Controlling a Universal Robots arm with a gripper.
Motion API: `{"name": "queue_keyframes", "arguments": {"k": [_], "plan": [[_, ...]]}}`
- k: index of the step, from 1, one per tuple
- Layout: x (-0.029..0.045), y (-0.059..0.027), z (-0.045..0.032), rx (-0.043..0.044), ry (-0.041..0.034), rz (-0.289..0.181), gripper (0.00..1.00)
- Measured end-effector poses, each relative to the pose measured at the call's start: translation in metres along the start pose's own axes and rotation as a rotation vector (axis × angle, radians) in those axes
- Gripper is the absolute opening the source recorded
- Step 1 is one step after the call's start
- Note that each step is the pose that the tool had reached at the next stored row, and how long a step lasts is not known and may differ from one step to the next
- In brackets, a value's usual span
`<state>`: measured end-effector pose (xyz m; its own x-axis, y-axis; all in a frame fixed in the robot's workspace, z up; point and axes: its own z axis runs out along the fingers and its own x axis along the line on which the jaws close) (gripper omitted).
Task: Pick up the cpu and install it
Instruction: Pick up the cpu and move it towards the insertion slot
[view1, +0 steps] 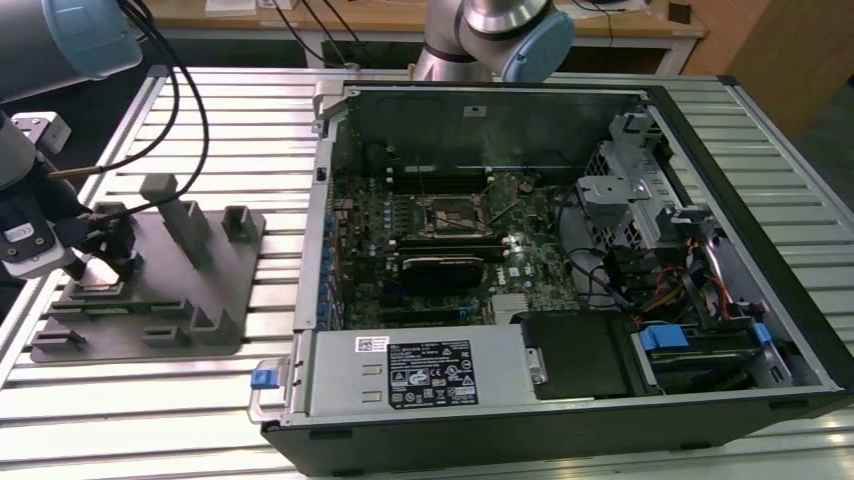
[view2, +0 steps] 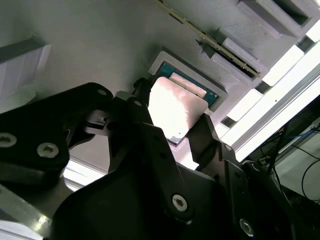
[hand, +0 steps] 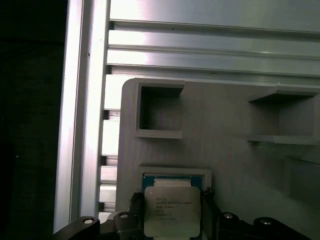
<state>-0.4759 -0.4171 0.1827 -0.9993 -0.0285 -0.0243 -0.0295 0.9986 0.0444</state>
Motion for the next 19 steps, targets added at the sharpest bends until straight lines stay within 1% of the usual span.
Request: {"name": "queue_keyframes", "arguments": {"k": [7, 9, 19], "plan": [[0.0, 0.0, 0.0, 0.0, -0.0001, 0.0, 0.55], [0.0, 0.0, -0.0013, 0.0, 0.0003, 0.0, 0.55], [-0.0004, 0.0008, -0.0176, -0.0017, -0.0001, 0.0, 0.55]]}}
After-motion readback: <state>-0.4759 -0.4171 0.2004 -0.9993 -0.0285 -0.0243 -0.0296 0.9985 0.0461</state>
